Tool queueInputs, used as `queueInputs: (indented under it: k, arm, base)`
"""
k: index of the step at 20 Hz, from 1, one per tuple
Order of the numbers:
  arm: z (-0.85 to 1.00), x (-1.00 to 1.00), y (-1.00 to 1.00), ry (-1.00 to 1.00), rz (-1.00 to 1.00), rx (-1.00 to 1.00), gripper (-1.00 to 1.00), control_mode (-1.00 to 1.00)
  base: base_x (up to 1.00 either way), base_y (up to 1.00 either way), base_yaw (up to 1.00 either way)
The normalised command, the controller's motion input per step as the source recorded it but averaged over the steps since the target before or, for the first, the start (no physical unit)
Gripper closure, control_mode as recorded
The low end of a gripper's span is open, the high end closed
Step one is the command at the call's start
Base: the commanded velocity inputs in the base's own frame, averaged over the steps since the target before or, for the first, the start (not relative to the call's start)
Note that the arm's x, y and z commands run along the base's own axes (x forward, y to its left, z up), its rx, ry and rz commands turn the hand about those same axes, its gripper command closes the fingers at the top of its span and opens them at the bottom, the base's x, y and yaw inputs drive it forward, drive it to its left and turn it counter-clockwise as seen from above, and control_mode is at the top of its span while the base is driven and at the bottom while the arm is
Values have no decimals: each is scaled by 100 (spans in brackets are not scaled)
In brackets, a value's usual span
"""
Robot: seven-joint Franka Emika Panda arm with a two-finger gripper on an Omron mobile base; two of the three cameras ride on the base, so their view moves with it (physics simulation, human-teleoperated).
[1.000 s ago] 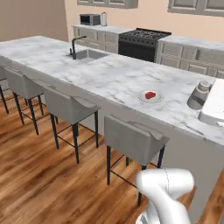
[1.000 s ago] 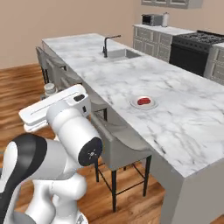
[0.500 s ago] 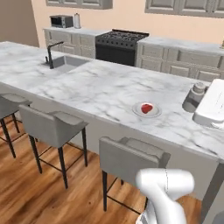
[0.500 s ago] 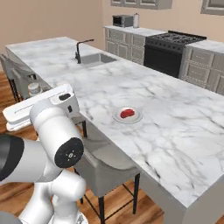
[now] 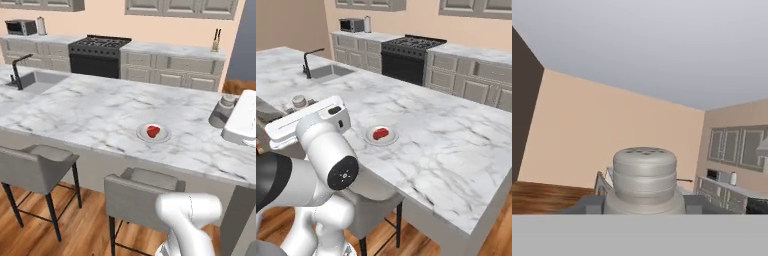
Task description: Retrieve the shaker from the cabinet and place it next the steak on a plate on the dining table.
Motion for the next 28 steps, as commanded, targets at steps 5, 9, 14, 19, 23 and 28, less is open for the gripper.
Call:
queueInputs:
  k: [5,9,14,19,23,28]
  arm:
    - [0,0,0,0,0,0,100,100]
    - [0,0,0,0,0,0,100,100]
    - [-13,73,-3,1,1,0,100,-100]
    - [-47,71,-34,7,19,0,100,-100]
    - [-72,68,-41,12,28,-2,100,-100]
    - [-71,83,-37,15,27,-1,100,-100]
  base:
    - [63,43,-43]
    - [67,38,-27]
    - [16,3,-3]
    - [0,0,0]
    - [0,0,0]
    - [0,0,0]
